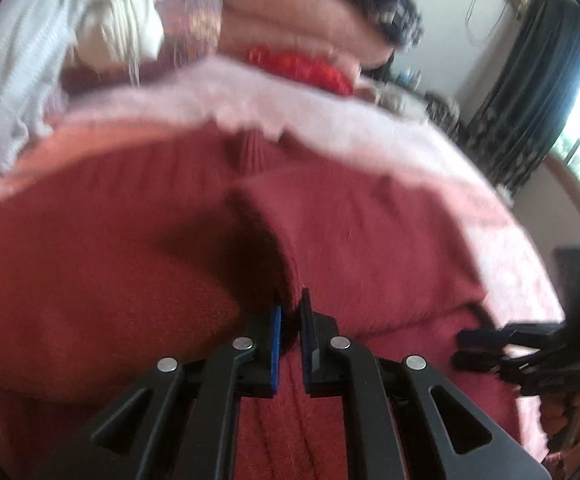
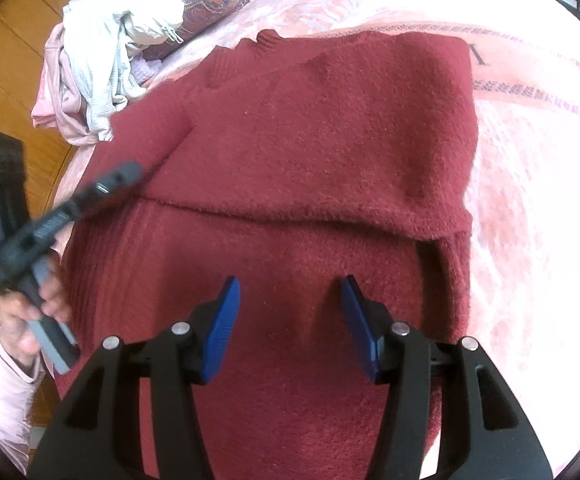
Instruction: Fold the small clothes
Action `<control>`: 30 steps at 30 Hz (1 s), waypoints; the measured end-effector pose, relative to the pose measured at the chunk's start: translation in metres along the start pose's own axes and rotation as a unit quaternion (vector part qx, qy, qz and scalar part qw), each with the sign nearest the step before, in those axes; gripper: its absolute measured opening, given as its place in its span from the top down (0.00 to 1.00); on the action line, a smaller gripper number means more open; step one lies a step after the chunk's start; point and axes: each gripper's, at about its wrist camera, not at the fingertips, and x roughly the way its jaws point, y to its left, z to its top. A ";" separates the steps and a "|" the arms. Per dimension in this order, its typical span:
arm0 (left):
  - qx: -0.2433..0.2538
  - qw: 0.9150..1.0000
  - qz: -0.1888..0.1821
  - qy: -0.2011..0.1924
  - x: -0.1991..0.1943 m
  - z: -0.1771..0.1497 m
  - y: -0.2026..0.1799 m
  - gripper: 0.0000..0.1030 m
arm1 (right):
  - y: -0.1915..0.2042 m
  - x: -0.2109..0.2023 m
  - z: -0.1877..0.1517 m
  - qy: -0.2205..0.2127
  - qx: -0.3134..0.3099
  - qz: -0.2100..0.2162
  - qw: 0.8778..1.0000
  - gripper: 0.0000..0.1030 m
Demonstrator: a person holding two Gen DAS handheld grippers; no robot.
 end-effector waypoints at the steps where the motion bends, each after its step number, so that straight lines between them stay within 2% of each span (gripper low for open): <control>1: 0.001 1.000 -0.005 0.011 0.005 -0.004 -0.001 0.87 | 0.000 0.000 0.000 0.001 -0.001 -0.001 1.000 0.49; 4: 0.012 0.999 -0.025 0.016 0.002 -0.012 -0.005 0.63 | 0.003 0.000 0.002 0.004 -0.003 -0.008 1.000 0.48; 5: 0.012 0.999 -0.039 0.021 -0.002 -0.013 -0.007 0.46 | 0.004 0.000 0.004 0.004 -0.002 -0.010 1.000 0.48; 6: 0.011 0.999 -0.048 0.023 -0.008 -0.013 -0.007 0.38 | 0.006 0.000 0.007 0.004 -0.001 -0.011 1.000 0.48; 7: 0.013 0.998 -0.056 0.019 -0.017 -0.015 -0.006 0.37 | 0.008 0.000 0.009 0.004 0.001 -0.012 1.000 0.48; 9: 0.028 0.998 -0.047 0.013 -0.033 -0.017 -0.003 0.34 | 0.014 -0.002 0.015 0.000 0.006 -0.003 1.000 0.48; 11: 0.025 1.000 -0.017 -0.004 -0.050 -0.016 0.015 0.34 | 0.021 -0.002 0.022 -0.003 0.011 0.010 1.000 0.47; 13: 0.000 1.000 0.025 -0.017 -0.063 -0.013 0.044 0.34 | 0.030 0.000 0.030 -0.004 0.017 0.026 1.000 0.47; 17: -0.051 0.993 0.104 -0.032 -0.082 -0.014 0.098 0.35 | 0.056 0.014 0.047 -0.003 0.022 0.047 0.999 0.46; 20: -0.073 0.989 0.125 -0.042 -0.092 -0.020 0.126 0.35 | 0.071 0.025 0.062 -0.003 0.029 0.058 0.998 0.43; 24: -0.086 0.986 0.131 -0.054 -0.102 -0.028 0.150 0.35 | 0.080 0.053 0.075 0.015 0.050 0.062 0.997 0.46; 27: -0.083 0.985 0.139 -0.062 -0.109 -0.029 0.157 0.35 | 0.080 0.067 0.075 0.024 0.057 0.062 0.996 0.75; 28: -0.082 0.985 0.139 -0.064 -0.111 -0.028 0.158 0.35 | 0.080 0.067 0.076 0.023 0.057 0.069 0.996 0.92; 30: -0.085 0.984 0.141 -0.068 -0.114 -0.027 0.160 0.35 | 0.080 0.061 0.077 0.010 0.059 0.077 0.995 0.92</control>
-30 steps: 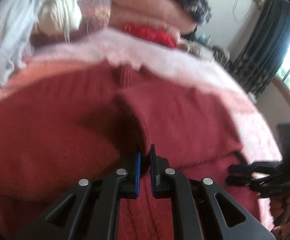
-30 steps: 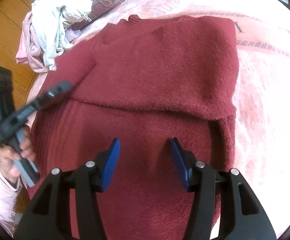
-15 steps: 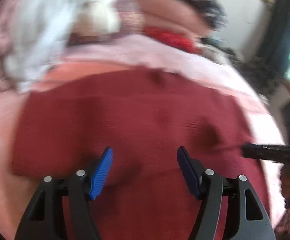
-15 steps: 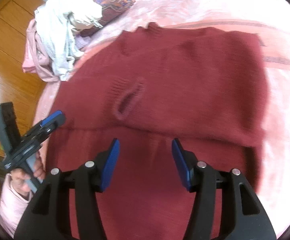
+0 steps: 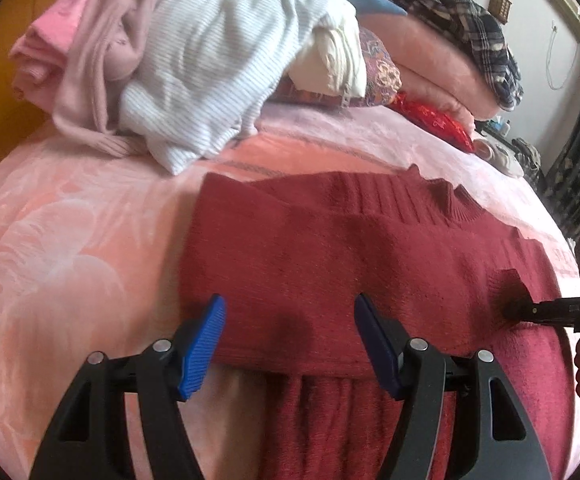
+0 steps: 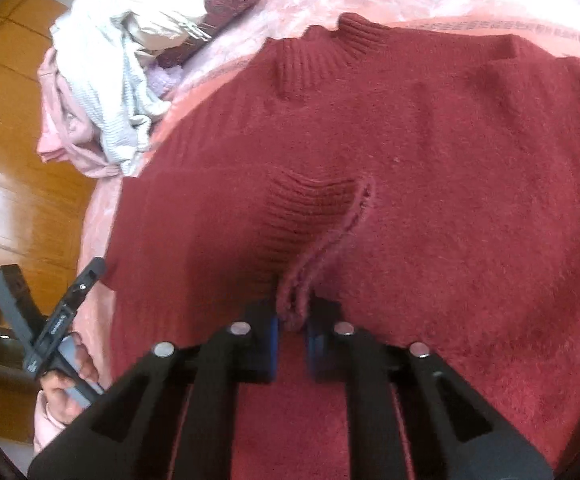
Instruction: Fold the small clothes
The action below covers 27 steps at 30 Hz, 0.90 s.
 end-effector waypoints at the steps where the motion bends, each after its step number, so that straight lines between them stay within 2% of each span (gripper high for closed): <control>1: -0.005 1.000 0.001 -0.003 -0.002 0.001 0.004 0.35 | 0.002 -0.009 0.001 -0.013 -0.004 0.005 1.000 0.92; 5: -0.015 1.000 0.012 -0.020 -0.011 0.005 0.017 0.35 | 0.006 -0.054 0.007 -0.065 -0.030 0.010 0.997 0.92; 7: -0.018 0.999 0.016 -0.021 -0.012 0.005 0.020 0.35 | 0.002 -0.084 0.009 -0.095 -0.045 -0.007 0.994 0.92; 10: -0.022 1.000 0.009 -0.016 -0.009 0.001 0.018 0.35 | -0.016 -0.112 0.008 -0.117 -0.043 -0.026 0.992 0.92; 12: -0.008 1.000 0.011 -0.007 -0.004 -0.003 0.010 0.35 | -0.036 -0.121 0.007 -0.123 -0.028 -0.049 0.991 0.92; 14: 0.011 1.000 0.012 0.000 0.003 -0.008 -0.002 0.35 | -0.054 -0.123 0.006 -0.128 -0.010 -0.068 0.989 0.92; 16: 0.030 0.999 0.012 0.009 0.010 -0.012 -0.015 0.34 | -0.077 -0.115 0.004 -0.113 0.011 -0.076 0.991 0.92; 19: 0.055 0.997 0.043 0.026 0.024 -0.017 -0.029 0.33 | -0.097 -0.097 -0.004 -0.088 0.019 -0.095 0.991 0.92; 23: 0.043 0.997 0.052 0.036 0.035 -0.020 -0.027 0.31 | -0.111 -0.076 -0.009 -0.071 0.027 -0.108 0.991 0.92; 25: 0.034 0.998 0.046 0.037 0.036 -0.019 -0.024 0.31 | -0.108 -0.075 -0.010 -0.071 0.016 -0.117 0.990 0.92; 27: 0.016 0.999 0.008 0.040 0.032 -0.020 -0.020 0.33 | -0.103 -0.077 -0.010 -0.072 0.006 -0.123 0.990 0.91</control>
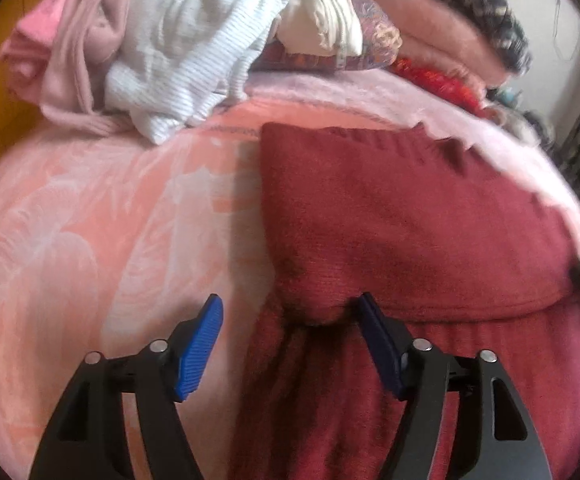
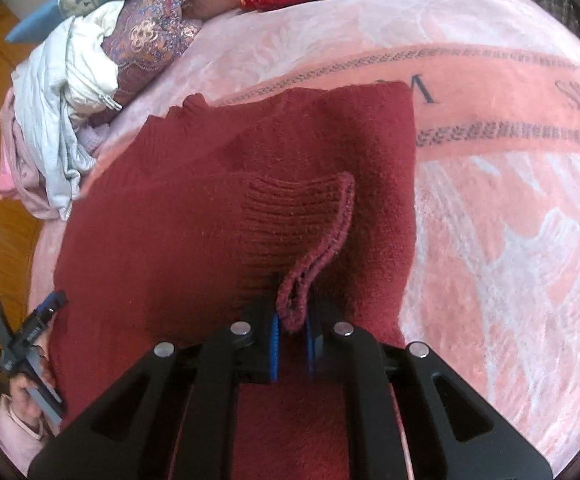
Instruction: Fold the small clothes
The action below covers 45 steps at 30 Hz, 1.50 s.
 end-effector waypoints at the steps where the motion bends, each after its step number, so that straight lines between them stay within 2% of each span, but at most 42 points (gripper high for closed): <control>1: -0.008 0.999 -0.033 0.006 -0.004 -0.001 0.003 0.33 | 0.002 -0.002 0.000 -0.002 -0.004 0.001 1.000 0.91; 5: 0.004 0.998 -0.069 0.007 -0.019 -0.008 0.007 0.32 | 0.007 -0.008 0.001 -0.005 -0.006 0.009 1.000 0.91; 8: 0.038 0.998 -0.056 0.017 -0.012 -0.013 0.000 0.32 | 0.011 -0.006 0.000 -0.004 -0.005 0.005 1.000 0.91; 11: 0.023 0.998 -0.048 0.031 0.004 -0.009 0.000 0.33 | 0.014 -0.003 0.000 -0.003 -0.009 0.003 1.000 0.91; 13: 0.000 0.998 -0.045 0.031 0.010 -0.003 0.006 0.37 | 0.014 -0.003 0.000 -0.004 -0.009 0.007 1.000 0.91; 14: -0.011 0.998 -0.051 0.029 0.010 0.000 0.009 0.48 | 0.015 -0.003 0.000 -0.004 -0.008 0.011 1.000 0.91; 15: -0.017 0.998 -0.055 0.026 0.011 0.003 0.012 0.65 | 0.014 -0.004 0.000 -0.004 -0.007 0.014 1.000 0.91; 17: -0.037 0.996 -0.078 0.027 0.011 0.008 0.021 0.77 | 0.015 -0.006 0.000 -0.005 -0.008 0.024 1.000 0.91; 21: -0.076 0.992 -0.097 0.014 0.005 0.007 0.038 0.82 | 0.018 -0.004 -0.004 0.006 -0.014 0.022 1.000 0.91; 23: -0.066 0.993 -0.093 0.011 0.004 0.006 0.040 0.82 | 0.016 0.006 -0.007 0.020 -0.020 0.000 1.000 0.91; 25: -0.056 0.995 -0.082 0.018 0.011 0.002 0.038 0.82 | 0.008 0.013 -0.010 0.020 0.000 0.011 1.000 0.90; 28: -0.060 0.995 -0.077 0.024 0.016 0.002 0.033 0.73 | 0.001 0.011 -0.008 0.027 0.025 0.033 0.999 0.90; 29: -0.056 0.995 -0.076 0.028 0.015 0.004 0.031 0.69 | 0.001 0.005 -0.008 0.026 0.029 0.039 0.998 0.87; 30: -0.051 0.996 -0.070 0.030 0.012 0.005 0.029 0.60 | 0.001 0.001 -0.008 0.026 0.030 0.041 0.998 0.83; 31: -0.049 0.996 -0.066 0.030 0.005 0.005 0.028 0.52 | 0.002 -0.008 -0.010 0.024 0.029 0.047 0.998 0.69; 32: -0.048 0.996 -0.066 0.030 -0.002 0.003 0.027 0.36 | 0.004 -0.019 -0.014 0.021 0.023 0.046 0.998 0.62; 33: -0.047 0.996 -0.067 0.030 -0.010 0.000 0.027 0.28 | 0.006 -0.027 -0.018 0.022 0.013 0.040 0.999 0.62; 36: -0.024 0.995 -0.080 0.049 -0.043 -0.023 0.024 0.21 | 0.010 -0.061 -0.043 0.036 -0.019 0.029 0.999 0.62; 38: -0.003 0.995 -0.079 0.063 -0.062 -0.044 0.023 0.19 | 0.008 -0.087 -0.071 0.051 -0.033 0.022 0.998 0.54; 43: 0.007 0.989 -0.087 0.120 -0.101 -0.105 0.027 0.17 | -0.003 -0.140 -0.159 0.088 -0.050 0.036 0.994 0.42; 45: 0.002 0.987 -0.087 0.136 -0.108 -0.121 0.028 0.17 | -0.008 -0.149 -0.194 0.113 -0.044 0.040 0.992 0.42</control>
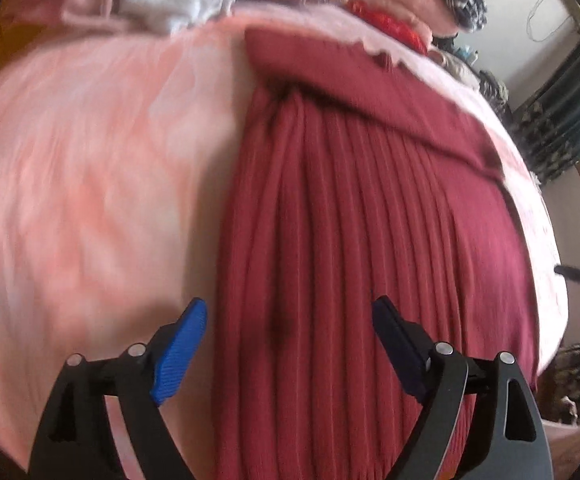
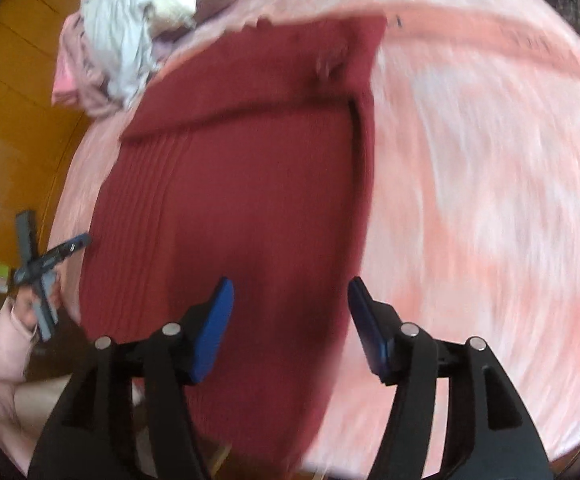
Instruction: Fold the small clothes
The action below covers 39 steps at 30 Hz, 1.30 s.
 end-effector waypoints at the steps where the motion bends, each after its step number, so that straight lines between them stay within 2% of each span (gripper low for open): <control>1: -0.004 1.000 0.004 0.010 -0.002 -0.011 0.001 0.17 | -0.001 0.001 -0.014 0.011 0.003 0.005 1.000 0.42; 3: -0.008 1.000 0.002 0.019 -0.007 -0.026 0.001 0.17 | -0.003 0.005 -0.039 0.029 0.010 0.009 0.999 0.42; 8: -0.010 0.999 0.001 0.050 -0.007 -0.053 0.000 0.17 | 0.000 0.023 -0.073 0.077 0.005 0.018 0.997 0.41; 12: 0.002 0.998 0.005 0.062 -0.003 -0.069 -0.006 0.13 | 0.006 0.041 -0.082 0.110 0.009 0.036 0.993 0.41; 16: 0.010 0.998 0.007 0.059 -0.001 -0.077 -0.012 0.13 | 0.016 0.058 -0.085 0.130 -0.002 0.033 0.991 0.49; 18: 0.012 0.998 0.014 0.060 0.000 -0.082 -0.015 0.27 | 0.015 0.059 -0.087 0.133 -0.004 0.031 0.991 0.58; 19: 0.016 0.998 0.017 0.061 0.000 -0.084 -0.017 0.30 | 0.013 0.059 -0.088 0.134 -0.002 0.034 0.990 0.67; 21: 0.008 0.998 0.007 0.063 -0.002 -0.084 -0.016 0.53 | 0.009 0.058 -0.088 0.136 0.010 0.053 0.989 0.85; 22: -0.001 0.998 -0.002 0.064 -0.002 -0.084 -0.015 0.58 | 0.008 0.059 -0.089 0.138 0.016 0.064 0.988 0.94; 24: -0.011 0.997 -0.021 0.068 -0.003 -0.082 -0.011 0.79 | 0.010 0.059 -0.089 0.134 0.005 0.056 0.989 0.94; 26: -0.014 0.997 -0.037 0.069 -0.005 -0.082 -0.011 0.85 | 0.017 0.056 -0.089 0.126 -0.008 0.052 0.991 0.94; 30: -0.014 0.997 -0.061 0.054 -0.017 -0.077 -0.017 0.86 | 0.021 0.037 -0.080 0.095 -0.023 0.079 0.992 0.95; 32: -0.013 0.996 -0.079 0.037 -0.027 -0.069 -0.022 0.87 | 0.021 0.024 -0.074 0.065 -0.023 0.095 0.993 0.95; 36: -0.025 0.993 -0.115 -0.010 -0.051 -0.051 -0.028 0.87 | 0.018 -0.006 -0.054 0.002 -0.011 0.125 0.992 0.95; 39: -0.039 0.988 -0.139 -0.048 -0.068 -0.030 -0.032 0.87 | 0.016 -0.019 -0.036 -0.035 -0.002 0.132 0.991 0.95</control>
